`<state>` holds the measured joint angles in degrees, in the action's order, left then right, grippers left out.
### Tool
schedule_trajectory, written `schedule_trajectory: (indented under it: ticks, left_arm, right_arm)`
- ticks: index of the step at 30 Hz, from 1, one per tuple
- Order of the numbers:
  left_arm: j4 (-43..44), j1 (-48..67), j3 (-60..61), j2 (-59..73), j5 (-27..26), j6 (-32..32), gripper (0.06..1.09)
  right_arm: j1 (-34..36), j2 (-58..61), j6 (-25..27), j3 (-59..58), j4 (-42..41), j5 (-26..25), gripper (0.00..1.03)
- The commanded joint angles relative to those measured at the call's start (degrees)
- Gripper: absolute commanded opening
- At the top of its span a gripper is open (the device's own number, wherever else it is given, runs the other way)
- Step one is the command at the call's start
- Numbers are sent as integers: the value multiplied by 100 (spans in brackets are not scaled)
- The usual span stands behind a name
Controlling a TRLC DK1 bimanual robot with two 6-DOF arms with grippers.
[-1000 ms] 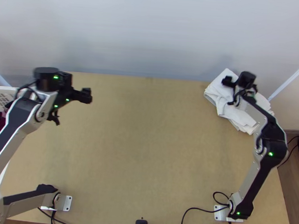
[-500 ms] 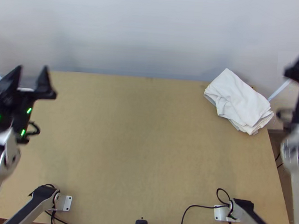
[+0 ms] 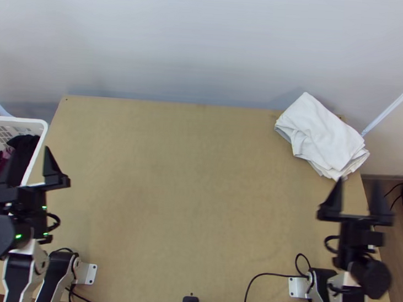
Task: Fold the t-shirt
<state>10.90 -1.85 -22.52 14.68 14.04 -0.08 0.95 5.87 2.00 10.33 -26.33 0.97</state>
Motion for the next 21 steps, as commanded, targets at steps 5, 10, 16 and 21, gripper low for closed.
schedule_trajectory:
  ticks: [5,10,16,21]
  left_arm:
    - [334,9,1242,-475,160,-361,104]
    - [132,44,2059,-1512,107,-379,104]
    - [-826,44,2261,-1239,-60,-405,104]
    - [-808,35,2270,-1485,-86,-397,104]
  right_arm:
    - [-359,-578,-727,-1024,822,-1,98]
    - [-297,-604,-1202,-998,2641,-27,98]
    - [-227,-587,-1158,-980,2712,-168,98]
    - [-227,-596,-1149,-980,2712,-168,98]
